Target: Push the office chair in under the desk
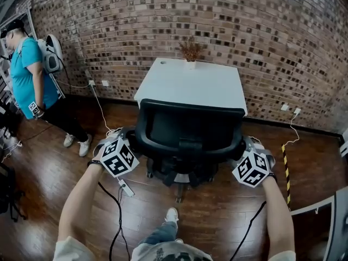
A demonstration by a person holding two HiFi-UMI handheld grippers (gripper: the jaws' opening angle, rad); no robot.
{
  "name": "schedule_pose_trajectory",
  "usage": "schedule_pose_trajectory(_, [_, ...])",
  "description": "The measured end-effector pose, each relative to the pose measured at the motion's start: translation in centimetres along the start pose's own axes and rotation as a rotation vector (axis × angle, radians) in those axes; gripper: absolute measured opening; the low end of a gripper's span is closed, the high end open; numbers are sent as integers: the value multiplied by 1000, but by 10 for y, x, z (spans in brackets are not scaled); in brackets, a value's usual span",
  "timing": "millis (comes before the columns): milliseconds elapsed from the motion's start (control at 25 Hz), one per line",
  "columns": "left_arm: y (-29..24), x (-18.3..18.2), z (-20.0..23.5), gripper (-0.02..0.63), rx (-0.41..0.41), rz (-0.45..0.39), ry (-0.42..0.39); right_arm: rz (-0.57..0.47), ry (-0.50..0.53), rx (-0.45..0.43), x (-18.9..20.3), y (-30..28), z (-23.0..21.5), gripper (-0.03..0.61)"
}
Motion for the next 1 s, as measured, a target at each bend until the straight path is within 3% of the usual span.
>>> schedule_pose_trajectory(1000, [-124,-1,145,305,19,-37,-36,60,-37,44,3,-124,-132,281])
Point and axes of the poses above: the fingertips, and each gripper's own axes: y backward along the fingers, z to its left, x out of its underside, the point moved 1 cm from there along y, backward along the fingers, and after that the axes turned 5 degrees about -y, right-handed, at the moved point
